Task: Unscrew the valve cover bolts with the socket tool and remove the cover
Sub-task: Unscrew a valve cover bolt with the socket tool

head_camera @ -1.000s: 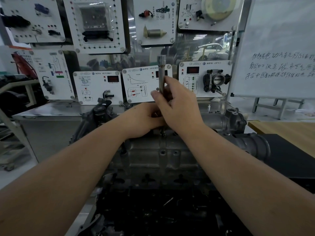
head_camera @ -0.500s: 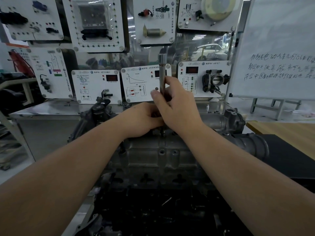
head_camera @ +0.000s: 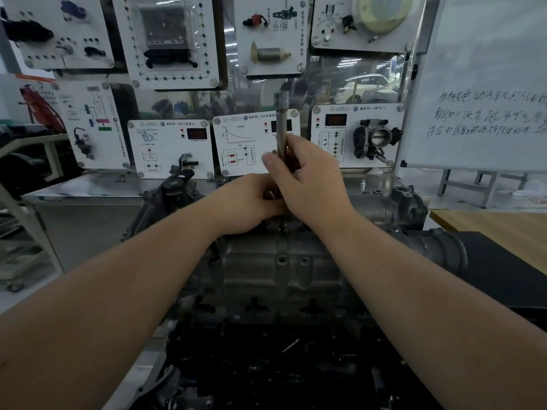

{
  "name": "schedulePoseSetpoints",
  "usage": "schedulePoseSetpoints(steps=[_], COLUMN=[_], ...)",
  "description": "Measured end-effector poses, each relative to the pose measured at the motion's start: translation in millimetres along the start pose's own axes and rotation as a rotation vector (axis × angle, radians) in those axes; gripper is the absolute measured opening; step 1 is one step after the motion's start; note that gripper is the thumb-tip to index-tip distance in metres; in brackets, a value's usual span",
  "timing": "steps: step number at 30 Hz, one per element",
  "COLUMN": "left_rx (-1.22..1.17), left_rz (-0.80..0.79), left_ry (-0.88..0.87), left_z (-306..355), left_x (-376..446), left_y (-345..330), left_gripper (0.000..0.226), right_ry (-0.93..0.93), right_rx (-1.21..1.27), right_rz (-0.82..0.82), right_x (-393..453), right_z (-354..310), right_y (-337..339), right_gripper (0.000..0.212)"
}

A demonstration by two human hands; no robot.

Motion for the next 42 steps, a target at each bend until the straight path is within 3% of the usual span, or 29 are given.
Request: schedulePoseSetpoints(steps=[5,9,13,15,19,23,26,30,32,34,36,39,42], left_rx=[0.012,-0.050,-0.011,-0.007,0.008,-0.034,-0.021,0.024,0.061,0.066,0.069,0.043,0.038], left_rz=[-0.005,-0.029,-0.036,-0.032,-0.026,-0.053,-0.042,-0.006,-0.015,-0.029,-0.036,-0.043,-0.045], left_ry=[0.008,0.008,0.002,0.013,0.011,0.026,0.021,0.020,0.024,0.037,0.049,0.046,0.047], left_z=[-3,-4,-7,-6,-6,-5,-4,-4,-5,-7,-8,-8,-6], left_x=[2,0,0,0,2,2,-1,-1,0,1,2,1,-1], left_y=[-1,-1,-3,-2,-3,-6,-3,0,-1,-3,-4,-4,-3], left_gripper=[0.004,0.016,0.011,0.005,0.018,0.009,0.008,0.020,0.019,0.010,0.024,0.005,0.016], right_ry=[0.008,-0.030,-0.068,-0.026,0.120,0.061,0.005,0.038,0.041,0.028,0.025,-0.006,-0.065], right_rx=[-0.018,0.000,0.061,0.056,-0.048,-0.046,0.021,0.014,0.008,0.006,0.015,0.023,0.026], right_rz=[0.054,0.001,-0.025,-0.020,0.070,0.030,-0.037,-0.046,-0.009,0.043,0.059,0.016,-0.029], right_x=[0,1,-3,-3,-1,-1,-2,-2,-2,-1,-1,-2,-1], right_z=[0,6,10,8,-5,-1,2,-3,-1,2,2,3,10], right_y=[5,1,-2,-2,3,0,-4,-5,-2,2,5,1,-3], right_gripper=[0.020,0.022,0.042,0.039,0.014,0.019,0.011,0.018,0.005,0.023,0.030,0.022,0.018])
Point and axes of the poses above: each hand's wrist, its own x-axis towards the middle knuckle, its own y-axis out of the back of the hand, z = x × y, the point moved 8 cm from there along x, towards the middle knuckle, and after that the axes turned 4 degrees about z, right-handed, at the moved point
